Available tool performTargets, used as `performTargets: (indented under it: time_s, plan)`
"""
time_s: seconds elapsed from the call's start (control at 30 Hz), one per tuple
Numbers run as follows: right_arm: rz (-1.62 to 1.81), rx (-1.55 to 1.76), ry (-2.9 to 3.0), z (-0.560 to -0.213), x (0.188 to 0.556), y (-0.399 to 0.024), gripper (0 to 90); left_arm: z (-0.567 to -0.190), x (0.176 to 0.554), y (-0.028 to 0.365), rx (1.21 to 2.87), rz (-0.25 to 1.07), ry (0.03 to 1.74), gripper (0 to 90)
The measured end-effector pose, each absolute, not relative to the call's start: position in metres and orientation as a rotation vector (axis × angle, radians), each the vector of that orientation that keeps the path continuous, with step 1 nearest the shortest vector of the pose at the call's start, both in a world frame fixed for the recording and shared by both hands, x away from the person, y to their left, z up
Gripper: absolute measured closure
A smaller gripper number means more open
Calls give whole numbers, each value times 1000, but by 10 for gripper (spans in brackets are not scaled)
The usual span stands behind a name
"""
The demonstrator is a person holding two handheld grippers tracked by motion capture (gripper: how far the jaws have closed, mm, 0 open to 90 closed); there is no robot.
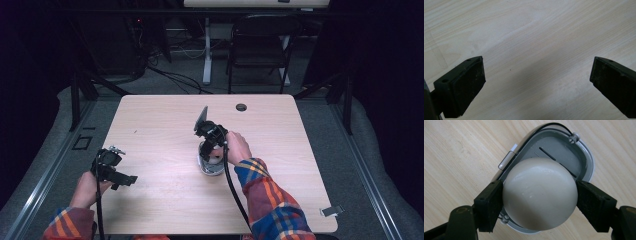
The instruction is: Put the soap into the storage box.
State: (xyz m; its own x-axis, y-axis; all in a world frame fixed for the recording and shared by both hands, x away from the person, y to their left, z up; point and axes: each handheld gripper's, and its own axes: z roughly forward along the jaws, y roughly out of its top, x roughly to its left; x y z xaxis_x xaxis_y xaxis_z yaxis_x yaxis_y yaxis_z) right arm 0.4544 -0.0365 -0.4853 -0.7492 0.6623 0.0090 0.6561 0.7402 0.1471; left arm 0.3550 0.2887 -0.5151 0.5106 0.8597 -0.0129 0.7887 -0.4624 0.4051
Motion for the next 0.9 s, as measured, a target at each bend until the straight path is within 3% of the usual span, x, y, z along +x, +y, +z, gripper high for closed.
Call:
performTargets:
  time_s: [0.57, 0.9]
  plan:
    - [273, 1200, 2869, -489, 455, -42, 265, -515, 355, 288, 2400, 268, 1370, 0]
    - [281, 1214, 2872, -490, 453, -46, 202, -515, 355, 285, 2410, 268, 1357, 0]
